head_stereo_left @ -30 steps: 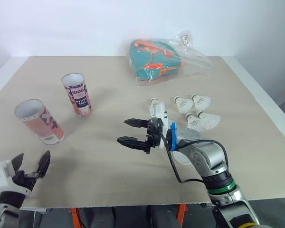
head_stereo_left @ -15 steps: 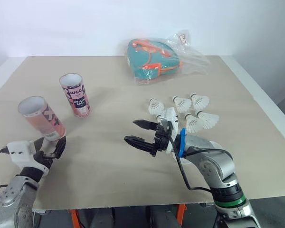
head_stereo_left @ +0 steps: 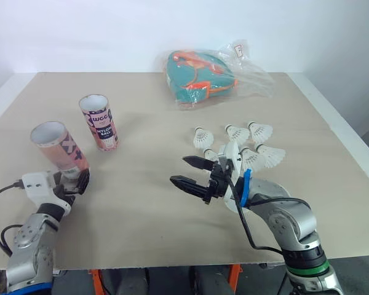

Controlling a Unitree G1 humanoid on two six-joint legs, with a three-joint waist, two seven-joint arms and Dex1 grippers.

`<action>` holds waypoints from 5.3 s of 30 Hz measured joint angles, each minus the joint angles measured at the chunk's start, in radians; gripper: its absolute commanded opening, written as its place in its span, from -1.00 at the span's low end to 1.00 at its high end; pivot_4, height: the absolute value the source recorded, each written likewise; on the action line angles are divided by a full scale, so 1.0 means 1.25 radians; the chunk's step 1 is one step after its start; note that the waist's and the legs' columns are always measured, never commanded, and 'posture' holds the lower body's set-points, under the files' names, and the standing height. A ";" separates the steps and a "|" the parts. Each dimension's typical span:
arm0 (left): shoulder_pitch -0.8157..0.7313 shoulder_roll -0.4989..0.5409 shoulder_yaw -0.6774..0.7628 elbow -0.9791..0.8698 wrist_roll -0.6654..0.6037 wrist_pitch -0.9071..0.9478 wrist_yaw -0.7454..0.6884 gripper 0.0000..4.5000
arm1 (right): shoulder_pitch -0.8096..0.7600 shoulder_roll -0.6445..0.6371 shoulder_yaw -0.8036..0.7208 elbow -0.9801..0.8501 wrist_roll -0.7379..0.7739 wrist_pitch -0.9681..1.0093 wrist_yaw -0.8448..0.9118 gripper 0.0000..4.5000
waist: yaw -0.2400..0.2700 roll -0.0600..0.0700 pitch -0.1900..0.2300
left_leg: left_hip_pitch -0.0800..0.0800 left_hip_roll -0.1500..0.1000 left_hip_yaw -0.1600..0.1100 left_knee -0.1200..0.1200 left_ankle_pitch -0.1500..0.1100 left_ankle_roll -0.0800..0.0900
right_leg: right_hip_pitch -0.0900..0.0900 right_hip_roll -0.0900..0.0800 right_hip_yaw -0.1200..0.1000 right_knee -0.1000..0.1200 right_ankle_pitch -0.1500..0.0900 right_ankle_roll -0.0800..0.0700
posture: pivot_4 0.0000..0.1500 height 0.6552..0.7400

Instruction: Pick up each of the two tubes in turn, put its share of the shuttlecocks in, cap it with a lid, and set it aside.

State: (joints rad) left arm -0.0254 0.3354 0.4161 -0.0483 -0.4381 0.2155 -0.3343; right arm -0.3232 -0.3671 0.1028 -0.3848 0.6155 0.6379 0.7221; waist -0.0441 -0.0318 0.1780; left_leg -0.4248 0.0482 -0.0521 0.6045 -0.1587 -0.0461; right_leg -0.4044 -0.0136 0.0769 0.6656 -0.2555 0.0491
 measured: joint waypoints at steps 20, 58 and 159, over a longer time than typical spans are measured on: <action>-0.131 0.021 -0.026 0.180 0.057 -0.084 -0.023 1.00 | 0.027 -0.032 -0.036 -0.084 0.134 0.054 -0.008 0.98 | 0.000 0.000 0.000 | 0.000 0.000 -0.001 -0.001 0.001 0.000 | 0.000 0.001 0.001 0.000 0.001 0.001 | 1.00 0.97; -0.062 0.286 -0.034 0.100 0.014 -0.079 -0.312 0.54 | 0.054 -0.133 -0.104 -0.103 0.221 0.088 -0.016 1.00 | -0.001 0.000 0.000 | -0.001 0.001 0.000 -0.003 0.000 0.000 | -0.002 0.001 0.001 0.000 -0.003 -0.004 | 1.00 0.97; -0.159 0.597 -0.305 0.095 0.138 -0.033 -0.869 0.53 | -0.224 -0.162 -0.032 -0.049 0.009 0.018 0.123 -0.94 | -0.004 0.007 0.000 | 0.003 0.004 0.009 -0.001 0.000 0.000 | -0.008 0.005 0.008 0.012 -0.005 -0.006 | 1.00 0.97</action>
State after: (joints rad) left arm -0.2240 1.0823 0.0346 0.0701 -0.2658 0.1744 -1.4200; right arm -0.6032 -0.5697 0.0633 -0.4457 0.6264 0.6607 0.8761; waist -0.0490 -0.0226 0.1779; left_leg -0.4211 0.0538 -0.0409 0.6029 -0.1583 -0.0458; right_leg -0.4145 -0.0071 0.0873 0.6811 -0.2623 0.0411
